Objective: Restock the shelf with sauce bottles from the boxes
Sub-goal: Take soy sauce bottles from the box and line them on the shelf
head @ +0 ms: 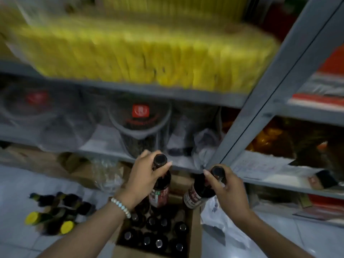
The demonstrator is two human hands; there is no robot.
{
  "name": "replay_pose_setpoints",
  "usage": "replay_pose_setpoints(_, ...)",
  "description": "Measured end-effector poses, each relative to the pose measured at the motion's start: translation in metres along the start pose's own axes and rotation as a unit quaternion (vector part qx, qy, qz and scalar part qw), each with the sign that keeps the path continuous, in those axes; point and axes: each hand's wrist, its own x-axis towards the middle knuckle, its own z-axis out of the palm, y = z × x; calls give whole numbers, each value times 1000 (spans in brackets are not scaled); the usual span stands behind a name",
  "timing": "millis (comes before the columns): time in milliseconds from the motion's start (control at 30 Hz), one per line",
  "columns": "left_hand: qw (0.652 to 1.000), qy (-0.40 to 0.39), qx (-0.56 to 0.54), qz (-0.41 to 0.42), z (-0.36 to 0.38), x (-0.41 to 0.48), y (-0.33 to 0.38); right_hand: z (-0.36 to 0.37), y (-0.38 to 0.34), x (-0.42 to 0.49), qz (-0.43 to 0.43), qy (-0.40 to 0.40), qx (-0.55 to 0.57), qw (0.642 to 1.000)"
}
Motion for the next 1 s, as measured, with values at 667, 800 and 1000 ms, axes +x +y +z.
replay_pose_setpoints(667, 953, 197, -129, 192, -409, 37, 406, -154, -544, -2, -299, -7, 270, 915)
replay_pose_setpoints(800, 941, 246, -142, 186, -483, 45, 435, -148, -620, 12, -319, -3, 304, 897)
replay_pose_setpoints(1000, 936, 247, -134, 212, -597, 64, 447, -108, -726, 37, -341, 15, 328, 881)
